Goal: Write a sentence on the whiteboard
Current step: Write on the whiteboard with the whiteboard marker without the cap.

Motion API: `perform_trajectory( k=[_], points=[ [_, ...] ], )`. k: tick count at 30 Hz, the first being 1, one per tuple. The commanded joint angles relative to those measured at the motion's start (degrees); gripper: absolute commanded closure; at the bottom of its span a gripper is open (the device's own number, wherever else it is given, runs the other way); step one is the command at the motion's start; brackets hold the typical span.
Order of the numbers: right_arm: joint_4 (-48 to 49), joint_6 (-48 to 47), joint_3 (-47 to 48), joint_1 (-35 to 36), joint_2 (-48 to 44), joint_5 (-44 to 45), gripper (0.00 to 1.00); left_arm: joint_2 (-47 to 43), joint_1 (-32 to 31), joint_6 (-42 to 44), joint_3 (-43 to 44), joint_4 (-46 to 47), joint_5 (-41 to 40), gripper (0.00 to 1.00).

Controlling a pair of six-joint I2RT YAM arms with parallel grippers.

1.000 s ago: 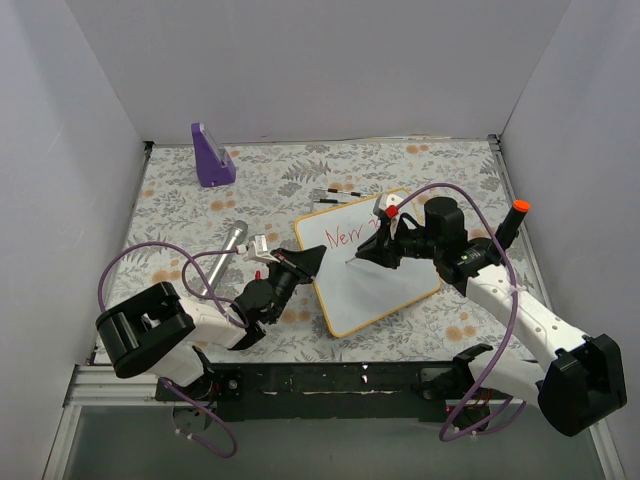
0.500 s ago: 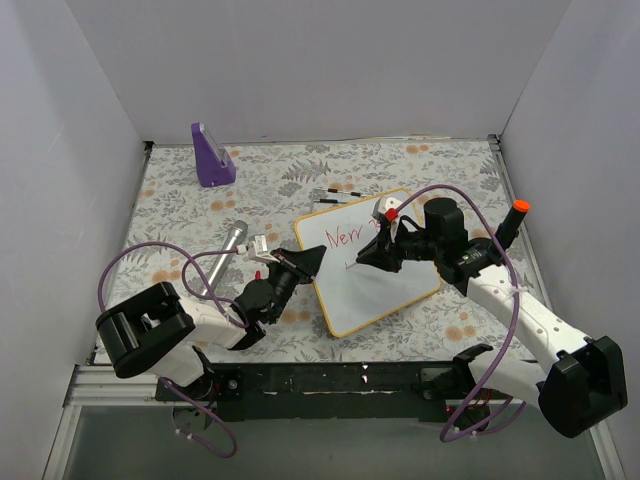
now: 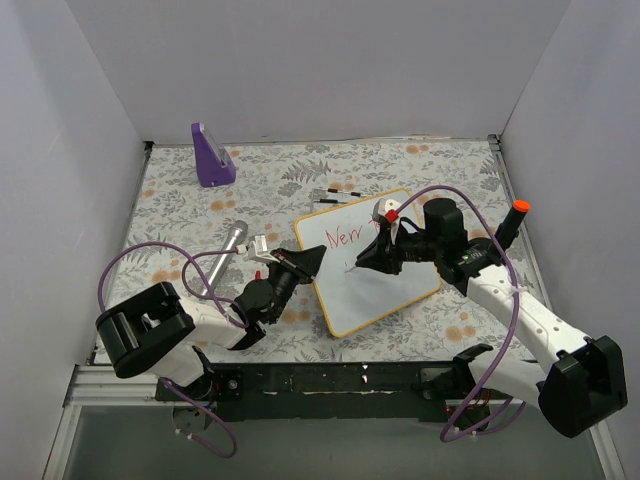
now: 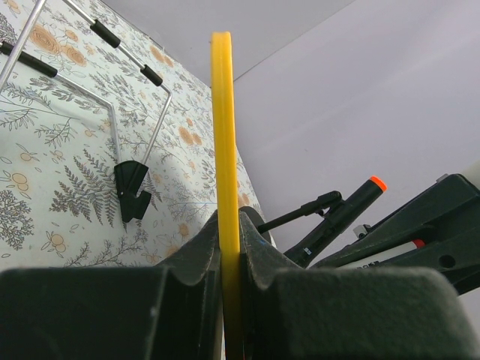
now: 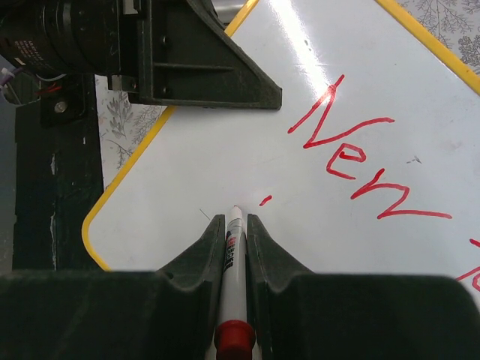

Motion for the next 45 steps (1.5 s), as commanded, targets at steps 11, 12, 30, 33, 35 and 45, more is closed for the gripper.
perform_trajectory(
  k=[11, 12, 30, 33, 35, 45],
  points=[
    [2.68, -0.11, -0.26, 0.31, 1.24, 1.4, 0.99, -1.31, -0.29, -0.22, 0.85, 9.01, 0.36, 1.0],
    [2.77, -0.11, -0.26, 0.31, 1.24, 1.48, 0.99, -1.22, -0.29, -0.31, 0.76, 9.01, 0.36, 1.0],
    [1.19, -0.55, 0.62, -1.18, 0.63, 6.14, 0.99, -1.75, -0.2, -0.04, 0.32, 9.1, 0.01, 1.0],
    [0.75, -0.81, 0.88, -1.35, 0.63, 6.06, 0.99, -1.75, -0.29, 0.04, 0.32, 9.01, 0.01, 1.0],
    [0.14, -1.07, 1.15, -1.36, 0.54, 6.14, 0.99, -1.75, -0.29, 0.13, 0.41, 9.01, 0.1, 1.0],
    [-4.87, -5.11, 1.94, -1.36, 0.8, 0.79, 0.99, -1.31, -0.2, 0.31, 0.58, 9.1, 0.1, 1.0]
  ],
)
